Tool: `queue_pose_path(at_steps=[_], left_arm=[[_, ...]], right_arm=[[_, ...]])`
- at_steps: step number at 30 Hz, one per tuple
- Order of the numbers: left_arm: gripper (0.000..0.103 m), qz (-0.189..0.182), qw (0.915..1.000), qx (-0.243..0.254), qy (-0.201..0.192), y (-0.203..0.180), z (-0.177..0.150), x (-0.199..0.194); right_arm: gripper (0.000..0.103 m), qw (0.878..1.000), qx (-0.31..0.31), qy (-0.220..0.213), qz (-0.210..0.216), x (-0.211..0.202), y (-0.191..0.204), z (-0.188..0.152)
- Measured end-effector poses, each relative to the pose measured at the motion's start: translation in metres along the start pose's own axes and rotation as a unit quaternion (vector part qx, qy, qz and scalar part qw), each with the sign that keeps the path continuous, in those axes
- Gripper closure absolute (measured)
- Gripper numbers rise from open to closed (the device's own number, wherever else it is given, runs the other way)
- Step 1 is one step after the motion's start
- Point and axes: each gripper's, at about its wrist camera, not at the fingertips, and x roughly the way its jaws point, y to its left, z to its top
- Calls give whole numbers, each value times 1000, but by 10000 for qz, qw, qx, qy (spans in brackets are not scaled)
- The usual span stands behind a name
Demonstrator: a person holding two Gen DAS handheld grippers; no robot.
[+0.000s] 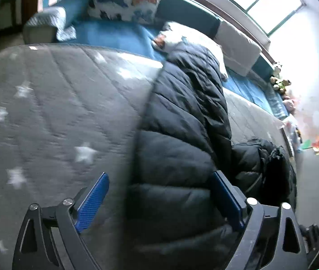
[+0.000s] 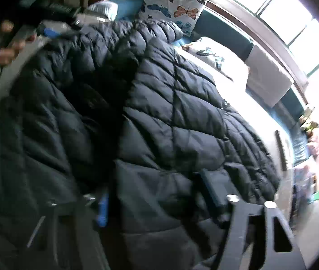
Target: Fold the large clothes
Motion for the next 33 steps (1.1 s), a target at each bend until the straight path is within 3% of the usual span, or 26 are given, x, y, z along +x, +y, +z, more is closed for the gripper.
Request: queue_pose_path(at_steps=[2,3,5,7,12,17,20,23,26,28,30,33], left_arm=[[52,-45,9999,88,86,-5,0,12],[57,55,9998,178,31,-10,-3,13],[83,299,9984,435,-224,-18,-11,6],[87,628,9947,538,-613,-24,-22,-13],[90,1319,9781,336,-1575,-16,-65,-92],[90,1888,9588,172,-2117,12,-132,-167],[90,2332,9419,-148,-2412,42,-178,-207],[90,2684,9357,-328,-2265,76,-214,-228],[85,2691,9486,-553,-1569,106,-242,-223],[83,2691,9519,-462,-1393,106,-249,-220],[82,2730,9523,-276,-1333,98,-254,-224],[75,2608,9568,-28,-1288,81,-250,-234]], right_arm=[[56,10000,81,-23,14,-1,-6,-6],[60,9998,195,-53,40,-3,-10,-8],[75,9991,383,-167,61,-14,-25,-12],[82,9975,572,-372,-181,-31,-42,-19],[87,9848,1272,-784,-888,-76,-103,-47],[88,9597,2228,-981,-1401,-102,-169,-98],[88,9415,2954,-870,-1369,-92,-203,-135],[88,9227,3731,-367,-898,-48,-231,-178],[81,8988,4351,486,-193,16,-242,-212],[80,8890,4494,879,23,43,-235,-225],[78,8965,4303,1047,-128,44,-225,-224],[72,9200,3780,881,-547,19,-209,-212]])
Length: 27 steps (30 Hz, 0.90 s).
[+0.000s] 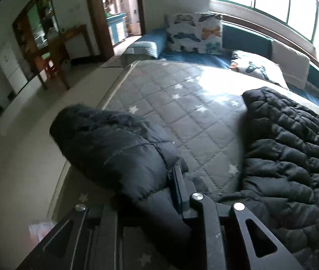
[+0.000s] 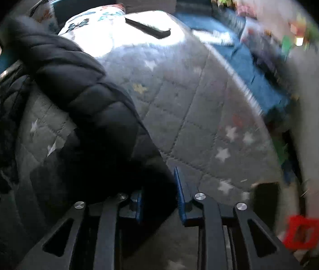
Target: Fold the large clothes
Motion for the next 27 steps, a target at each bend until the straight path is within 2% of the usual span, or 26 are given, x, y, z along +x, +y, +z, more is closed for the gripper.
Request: queue_pose_path(at_steps=[2,4,5,8,11,13,15,17,19,23,27], left_arm=[[60,-308,9995,-18,54,0,4,-6],[44,-488,9988,-90,26,-4,8,-10],[39,-504,9987,-71,5,-2,15,-13],[39,-303,9995,-41,-96,7,24,-21],[38,-103,9992,-245,-303,27,37,-42],[36,-183,9982,-327,-476,39,57,-50],[24,-544,9967,-292,-530,33,69,-61],[19,-869,9950,-129,-465,16,75,-61],[17,-1274,9915,65,-250,-12,84,-50],[17,-2128,9756,231,478,-73,104,-5],[17,-2416,9645,417,977,-127,131,47]], right_arm=[[44,9996,-179,-219,-50,-22,8,-1],[33,9985,-278,-465,-57,-36,8,-2],[33,9982,-279,-512,-110,-36,11,-2],[33,9972,-43,-740,-119,-41,7,-6],[33,9934,-296,-1078,273,-50,20,-5],[33,9875,-617,-1354,511,-65,43,-3],[33,9807,-843,-1485,954,-70,54,1],[33,9701,-1050,-1336,1733,-69,77,10],[33,9587,-1236,-922,2391,-53,101,21],[33,9517,-1374,-299,2730,-7,134,47],[33,9475,-1170,102,2975,26,156,67]])
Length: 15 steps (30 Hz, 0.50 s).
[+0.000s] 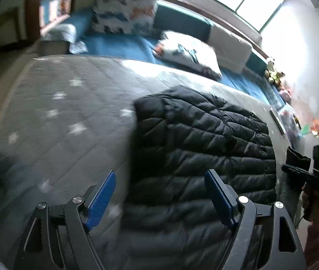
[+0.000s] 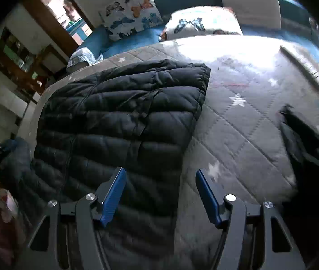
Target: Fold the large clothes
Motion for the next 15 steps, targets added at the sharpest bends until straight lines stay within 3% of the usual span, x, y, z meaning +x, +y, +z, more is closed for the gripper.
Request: queue_pose_path(at_steps=[8,10,11,13,14,15], left_arm=[[17,274,9975,-291,580,10,65,95],[17,29,9962,-518,696,14,72,110],[16,-311,9946,-679,721,14,74,113],[16,-597,9932,-790,612,16,78,119],[16,-619,9938,-773,512,15,81,118],[16,-586,9955,-668,334,11,85,117]], right_arm=[[32,9961,714,136,502,46,-27,34],[32,9945,748,229,691,55,-28,34],[32,9945,721,254,723,58,-26,34],[35,9964,468,131,695,60,-17,38],[47,9975,369,105,600,61,-13,41],[53,9984,303,85,468,62,-9,43]])
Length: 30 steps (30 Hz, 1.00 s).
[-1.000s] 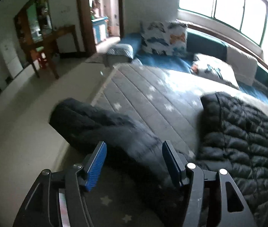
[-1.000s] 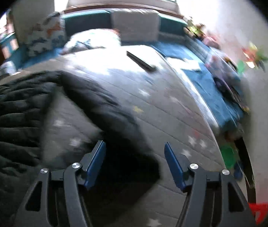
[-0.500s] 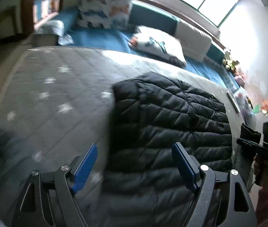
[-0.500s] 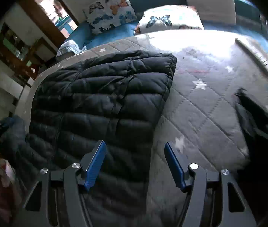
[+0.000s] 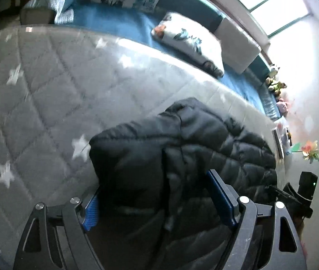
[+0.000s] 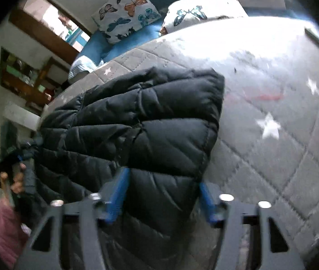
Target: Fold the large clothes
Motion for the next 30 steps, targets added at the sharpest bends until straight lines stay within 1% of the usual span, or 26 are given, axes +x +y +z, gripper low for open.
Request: queue_pose_path(at_steps=[1,2,3,4,5,7,8,9,10,11,12,13,14,15,16,18,20,22,23,25,26,27,28,30], left_arm=[[25,83,9998,69,-150,-3,1,-1],[39,207,9992,145,-321,-7,2,-2],[46,261,9986,188,-423,-9,2,-3],[57,330,9979,193,-532,-11,3,-6],[63,376,9969,198,-668,-12,3,-12],[67,497,9910,390,-1183,-26,1,-31],[67,613,9868,486,-1419,-32,2,-39],[67,832,9803,563,-1697,-38,3,-47],[65,1039,9772,579,-1761,-39,6,-49],[59,1217,9762,619,-1686,-39,9,-51],[58,1395,9764,657,-1511,-36,13,-46],[57,1471,9784,615,-1314,-31,16,-40],[53,1509,9799,539,-1185,-26,17,-38],[53,1518,9815,460,-1074,-21,17,-38],[53,1485,9823,435,-1057,-19,14,-42],[53,1463,9814,512,-1133,-21,5,-56],[52,1602,9778,627,-1196,-30,-11,-72],[51,1595,9760,901,-1179,-47,-34,-92],[51,1609,9747,1020,-1166,-54,-47,-99],[51,1627,9715,1340,-1085,-72,-80,-113],[51,1565,9707,1525,-997,-82,-100,-117],[51,1531,9701,1634,-938,-90,-116,-118],[51,1478,9688,1814,-819,-98,-139,-119],[51,1375,9670,2045,-642,-111,-174,-116]], right_arm=[[61,10000,-17,-4,-75,0,2,2],[70,9998,-59,-12,-202,-1,4,3],[73,9994,-153,-68,-307,-3,9,4],[79,9984,-290,-155,-451,-7,17,7],[83,9973,-412,-287,-538,-15,23,9],[84,9923,-701,-818,-609,-38,42,20],[84,9890,-824,-1068,-610,-48,49,24],[84,9847,-941,-1326,-627,-57,57,31],[83,9812,-1053,-1438,-735,-59,62,38],[80,9811,-1089,-1376,-810,-55,61,45],[79,9831,-1026,-1208,-917,-45,57,51],[74,9873,-929,-876,-947,-32,51,55],[74,9893,-880,-603,-991,-22,46,56],[73,9888,-874,-490,-1109,-20,42,54],[71,9863,-954,-483,-1256,-20,43,50],[70,9814,-1212,-472,-1414,-33,49,38],[70,9794,-1287,-413,-1503,-50,57,27],[70,9788,-1455,-219,-1426,-63,67,15],[70,9775,-1568,-138,-1402,-70,73,3],[69,9753,-1766,32,-1324,-81,84,-25],[67,9748,-1837,140,-1260,-81,93,-36],[66,9737,-1926,254,-1186,-81,98,-52],[66,9717,-2036,378,-1132,-77,104,-71],[66,9671,-2210,606,-1100,-74,111,-100]])
